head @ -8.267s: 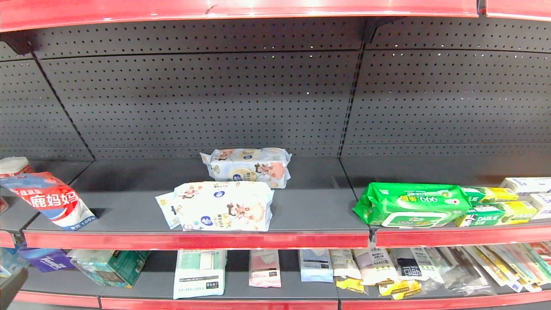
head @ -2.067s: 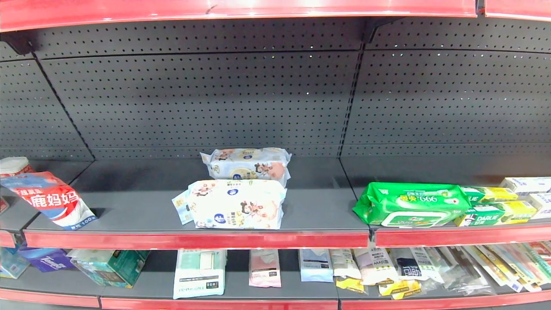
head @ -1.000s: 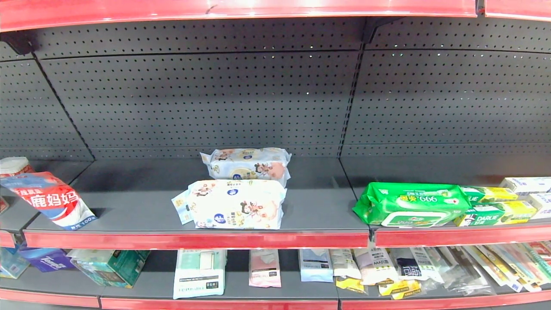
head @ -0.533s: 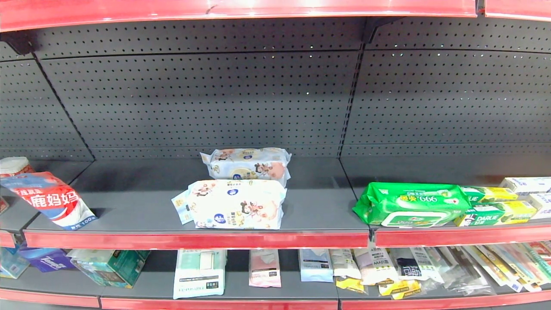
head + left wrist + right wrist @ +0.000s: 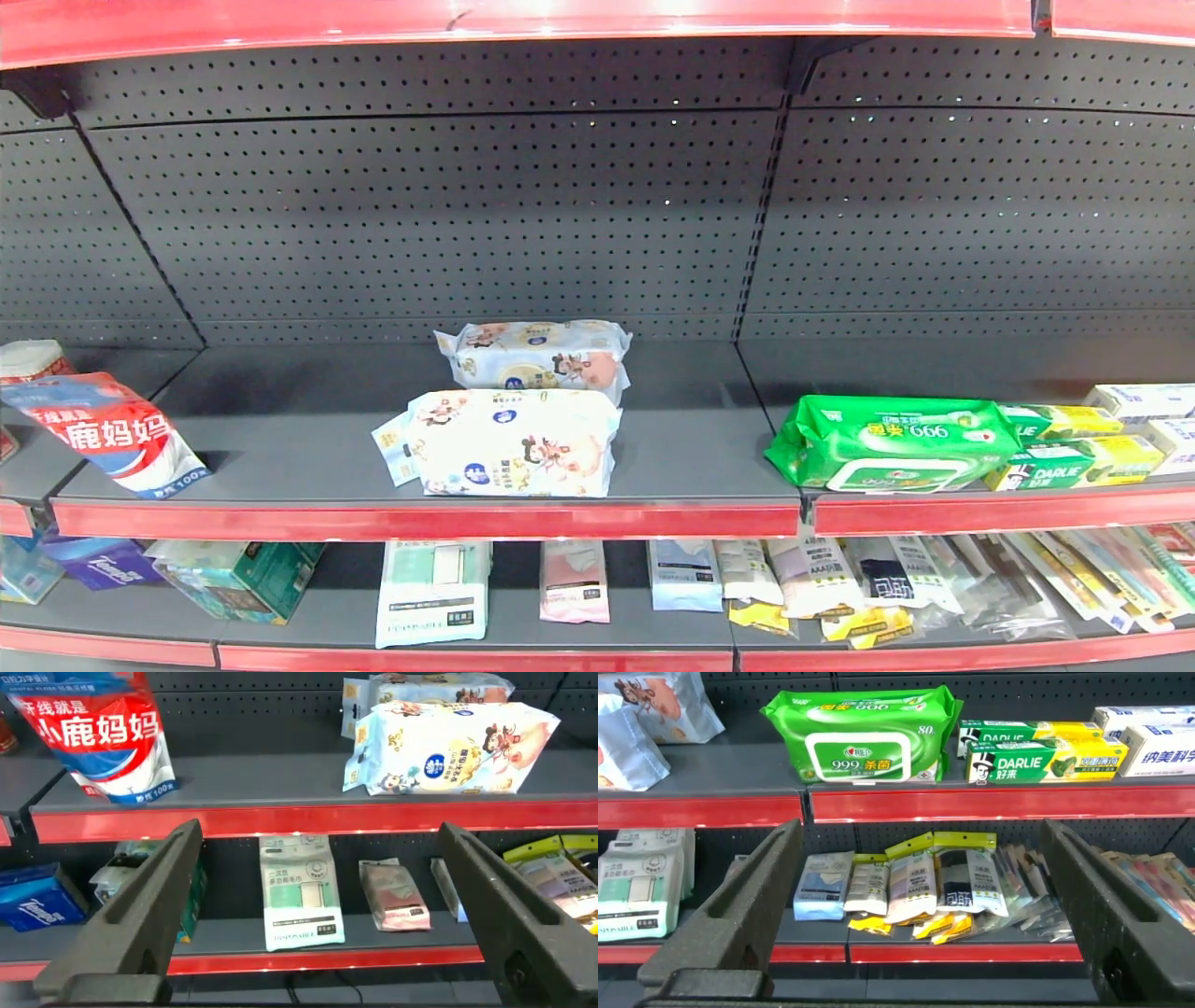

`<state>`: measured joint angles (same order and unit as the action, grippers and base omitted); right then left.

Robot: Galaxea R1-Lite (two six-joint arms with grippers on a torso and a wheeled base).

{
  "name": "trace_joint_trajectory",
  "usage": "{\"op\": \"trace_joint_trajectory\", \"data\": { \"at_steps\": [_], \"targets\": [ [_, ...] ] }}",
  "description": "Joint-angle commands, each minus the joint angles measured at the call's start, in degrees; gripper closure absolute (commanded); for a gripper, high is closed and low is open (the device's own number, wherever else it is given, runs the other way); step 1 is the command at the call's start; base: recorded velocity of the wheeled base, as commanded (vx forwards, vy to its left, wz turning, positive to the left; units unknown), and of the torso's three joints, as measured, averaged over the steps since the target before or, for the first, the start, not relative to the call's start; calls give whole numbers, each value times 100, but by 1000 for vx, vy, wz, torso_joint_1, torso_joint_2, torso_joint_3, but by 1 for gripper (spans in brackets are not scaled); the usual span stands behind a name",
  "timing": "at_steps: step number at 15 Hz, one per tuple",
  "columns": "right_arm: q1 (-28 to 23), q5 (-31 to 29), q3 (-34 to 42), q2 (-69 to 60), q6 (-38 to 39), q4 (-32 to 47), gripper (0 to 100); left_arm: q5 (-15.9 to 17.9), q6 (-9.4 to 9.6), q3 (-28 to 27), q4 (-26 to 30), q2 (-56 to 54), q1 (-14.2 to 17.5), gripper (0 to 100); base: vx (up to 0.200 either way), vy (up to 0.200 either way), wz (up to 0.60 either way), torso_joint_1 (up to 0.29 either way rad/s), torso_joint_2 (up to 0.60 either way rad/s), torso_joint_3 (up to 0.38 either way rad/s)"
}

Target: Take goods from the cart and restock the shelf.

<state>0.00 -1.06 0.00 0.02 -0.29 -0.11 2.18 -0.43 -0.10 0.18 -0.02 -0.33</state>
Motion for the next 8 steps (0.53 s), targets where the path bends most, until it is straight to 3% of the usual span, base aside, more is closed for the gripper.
{"op": "trace_joint_trajectory", "data": {
  "at_steps": [1,8],
  "targets": [
    [0,1,0,6,-6,2,0,2,-1,1,-1,2,7,0,0,0,0,0,0,0],
    [0,-8,0,6,-15,2,0,2,-1,10,-1,2,-2,0,0,0,0,0,0,0]
  ]
}}
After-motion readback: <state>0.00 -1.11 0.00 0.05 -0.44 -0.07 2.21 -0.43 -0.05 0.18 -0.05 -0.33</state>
